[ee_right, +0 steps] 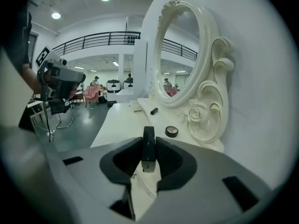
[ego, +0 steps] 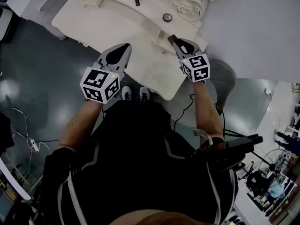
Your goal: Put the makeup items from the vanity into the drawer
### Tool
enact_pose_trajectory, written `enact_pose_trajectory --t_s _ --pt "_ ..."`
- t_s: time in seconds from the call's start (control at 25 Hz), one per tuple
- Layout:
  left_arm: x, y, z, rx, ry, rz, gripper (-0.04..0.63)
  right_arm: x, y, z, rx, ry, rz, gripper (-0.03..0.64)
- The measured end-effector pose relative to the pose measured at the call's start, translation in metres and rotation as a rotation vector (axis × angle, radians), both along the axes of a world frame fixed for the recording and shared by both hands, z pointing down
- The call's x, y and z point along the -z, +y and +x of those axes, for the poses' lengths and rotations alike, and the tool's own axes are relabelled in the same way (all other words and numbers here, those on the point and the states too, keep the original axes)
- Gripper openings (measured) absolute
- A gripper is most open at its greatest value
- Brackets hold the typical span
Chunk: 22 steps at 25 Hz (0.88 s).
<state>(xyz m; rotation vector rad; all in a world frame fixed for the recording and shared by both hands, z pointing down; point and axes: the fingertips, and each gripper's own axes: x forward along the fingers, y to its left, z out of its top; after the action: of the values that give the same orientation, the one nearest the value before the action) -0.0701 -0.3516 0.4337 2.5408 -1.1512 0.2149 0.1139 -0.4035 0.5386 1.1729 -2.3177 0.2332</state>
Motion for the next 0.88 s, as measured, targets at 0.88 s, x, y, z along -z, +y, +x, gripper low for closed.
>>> enact_pose_trajectory --t_s 0.88 --pt "-0.023 0.002 -0.014 0.071 -0.075 -0.055 0.005 -0.093 -0.028 -0.015 0.219 0.138 -0.189 0.094"
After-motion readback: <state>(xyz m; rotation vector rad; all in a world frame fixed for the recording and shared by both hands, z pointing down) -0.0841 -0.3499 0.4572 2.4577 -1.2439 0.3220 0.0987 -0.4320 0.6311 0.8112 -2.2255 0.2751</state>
